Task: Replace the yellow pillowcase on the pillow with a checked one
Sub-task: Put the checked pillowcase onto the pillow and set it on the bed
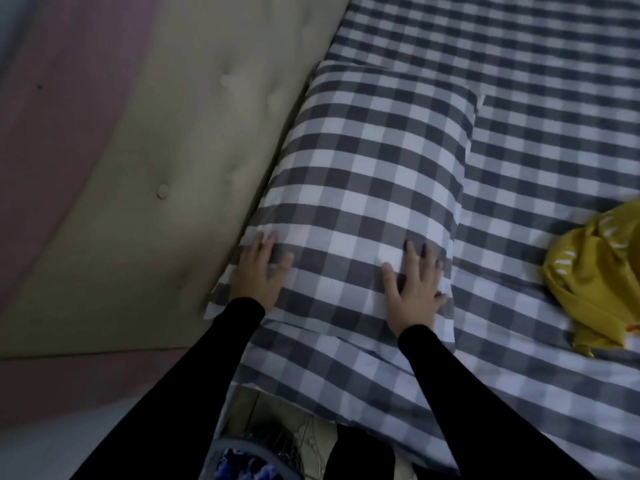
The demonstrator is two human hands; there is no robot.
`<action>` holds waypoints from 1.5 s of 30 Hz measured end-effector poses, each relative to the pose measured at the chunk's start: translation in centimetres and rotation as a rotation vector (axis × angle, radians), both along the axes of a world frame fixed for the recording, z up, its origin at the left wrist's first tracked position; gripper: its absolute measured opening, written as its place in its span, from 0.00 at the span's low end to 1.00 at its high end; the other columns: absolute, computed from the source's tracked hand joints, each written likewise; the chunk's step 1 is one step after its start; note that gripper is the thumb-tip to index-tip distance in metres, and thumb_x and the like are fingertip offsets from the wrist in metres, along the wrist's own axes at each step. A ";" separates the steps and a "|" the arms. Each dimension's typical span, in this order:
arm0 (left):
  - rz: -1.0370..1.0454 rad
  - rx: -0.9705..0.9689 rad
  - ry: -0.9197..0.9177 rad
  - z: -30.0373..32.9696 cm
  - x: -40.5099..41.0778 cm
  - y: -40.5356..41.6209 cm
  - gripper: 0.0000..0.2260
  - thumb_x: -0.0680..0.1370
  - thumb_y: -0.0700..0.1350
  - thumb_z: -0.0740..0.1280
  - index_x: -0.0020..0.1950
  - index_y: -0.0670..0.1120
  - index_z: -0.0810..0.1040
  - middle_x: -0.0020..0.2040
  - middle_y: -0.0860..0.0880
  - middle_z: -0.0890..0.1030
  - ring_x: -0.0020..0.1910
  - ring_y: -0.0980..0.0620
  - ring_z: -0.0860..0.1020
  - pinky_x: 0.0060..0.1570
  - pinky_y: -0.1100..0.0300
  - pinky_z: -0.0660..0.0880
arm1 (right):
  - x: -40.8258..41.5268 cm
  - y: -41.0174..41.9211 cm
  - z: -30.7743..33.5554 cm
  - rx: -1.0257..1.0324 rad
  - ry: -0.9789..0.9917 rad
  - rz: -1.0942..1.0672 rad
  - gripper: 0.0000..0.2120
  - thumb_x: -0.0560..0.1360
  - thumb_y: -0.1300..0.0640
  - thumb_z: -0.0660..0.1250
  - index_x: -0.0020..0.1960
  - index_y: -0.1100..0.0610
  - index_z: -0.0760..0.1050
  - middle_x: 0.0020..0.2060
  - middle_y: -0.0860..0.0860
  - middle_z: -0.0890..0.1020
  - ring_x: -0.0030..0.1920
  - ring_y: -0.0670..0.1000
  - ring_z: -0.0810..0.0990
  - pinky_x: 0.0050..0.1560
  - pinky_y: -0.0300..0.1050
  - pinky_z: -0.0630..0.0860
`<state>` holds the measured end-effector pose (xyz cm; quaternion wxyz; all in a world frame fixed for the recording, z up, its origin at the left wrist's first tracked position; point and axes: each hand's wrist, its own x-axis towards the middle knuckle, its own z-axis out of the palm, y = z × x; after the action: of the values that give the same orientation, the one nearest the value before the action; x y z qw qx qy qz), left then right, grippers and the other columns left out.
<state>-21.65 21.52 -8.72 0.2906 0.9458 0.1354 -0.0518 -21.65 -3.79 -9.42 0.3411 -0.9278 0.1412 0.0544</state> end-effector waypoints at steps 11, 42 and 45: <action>0.372 -0.150 0.176 -0.6 -1.8 2.9 0.29 0.80 0.60 0.53 0.72 0.41 0.68 0.71 0.38 0.69 0.68 0.39 0.69 0.69 0.51 0.63 | -2.5 -1.4 -2.0 0.210 0.048 -0.184 0.29 0.78 0.38 0.55 0.76 0.42 0.52 0.78 0.50 0.52 0.77 0.53 0.52 0.75 0.59 0.52; 1.229 -1.203 0.115 -1.8 -3.5 -4.8 0.49 0.61 0.79 0.59 0.76 0.53 0.59 0.70 0.42 0.69 0.60 0.38 0.72 0.52 0.41 0.74 | -3.2 -4.4 -2.3 1.044 0.569 -0.571 0.41 0.66 0.24 0.60 0.69 0.49 0.70 0.68 0.52 0.73 0.67 0.57 0.71 0.71 0.56 0.63; 1.277 -0.771 0.109 -1.1 -3.5 -4.2 0.43 0.72 0.71 0.58 0.78 0.47 0.51 0.76 0.41 0.59 0.70 0.38 0.64 0.66 0.43 0.67 | -3.1 -3.9 -2.0 0.639 0.337 -0.611 0.38 0.73 0.29 0.55 0.74 0.52 0.62 0.71 0.54 0.69 0.70 0.57 0.68 0.71 0.55 0.60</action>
<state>-25.18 17.31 -9.83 0.5679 0.5104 0.6447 0.0363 -24.74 -7.71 -11.41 0.5821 -0.6705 0.4375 0.1421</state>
